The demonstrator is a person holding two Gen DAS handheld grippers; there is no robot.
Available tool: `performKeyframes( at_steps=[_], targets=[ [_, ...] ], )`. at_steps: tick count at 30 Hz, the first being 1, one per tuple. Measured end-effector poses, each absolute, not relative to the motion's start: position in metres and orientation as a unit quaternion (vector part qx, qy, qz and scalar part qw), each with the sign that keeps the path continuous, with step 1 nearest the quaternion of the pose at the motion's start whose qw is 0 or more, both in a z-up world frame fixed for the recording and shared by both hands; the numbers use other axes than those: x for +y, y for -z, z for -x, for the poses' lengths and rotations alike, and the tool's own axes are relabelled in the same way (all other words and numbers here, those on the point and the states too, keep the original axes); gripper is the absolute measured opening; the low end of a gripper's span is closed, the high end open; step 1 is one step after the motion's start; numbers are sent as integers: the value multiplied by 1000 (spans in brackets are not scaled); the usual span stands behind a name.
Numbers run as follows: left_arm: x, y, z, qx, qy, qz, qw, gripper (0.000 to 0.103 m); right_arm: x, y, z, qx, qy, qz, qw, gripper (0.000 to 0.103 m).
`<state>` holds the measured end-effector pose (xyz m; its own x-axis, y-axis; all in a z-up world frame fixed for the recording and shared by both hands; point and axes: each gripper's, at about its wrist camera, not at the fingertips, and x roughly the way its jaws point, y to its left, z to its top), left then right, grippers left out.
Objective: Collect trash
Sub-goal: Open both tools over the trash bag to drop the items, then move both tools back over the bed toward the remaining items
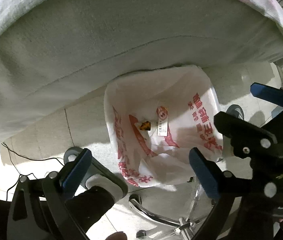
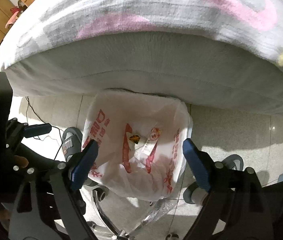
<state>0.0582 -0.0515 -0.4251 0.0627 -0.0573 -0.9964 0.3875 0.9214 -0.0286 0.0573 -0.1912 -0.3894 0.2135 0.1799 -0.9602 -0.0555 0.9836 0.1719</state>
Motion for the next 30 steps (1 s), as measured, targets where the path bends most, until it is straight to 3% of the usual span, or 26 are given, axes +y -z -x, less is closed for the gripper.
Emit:
performKeyframes(
  at_steps=[30],
  targets=[
    [-35,381,-58,623,118,-98,767,95,-200,332,-39,574,-68,-57,814,89]
  ],
)
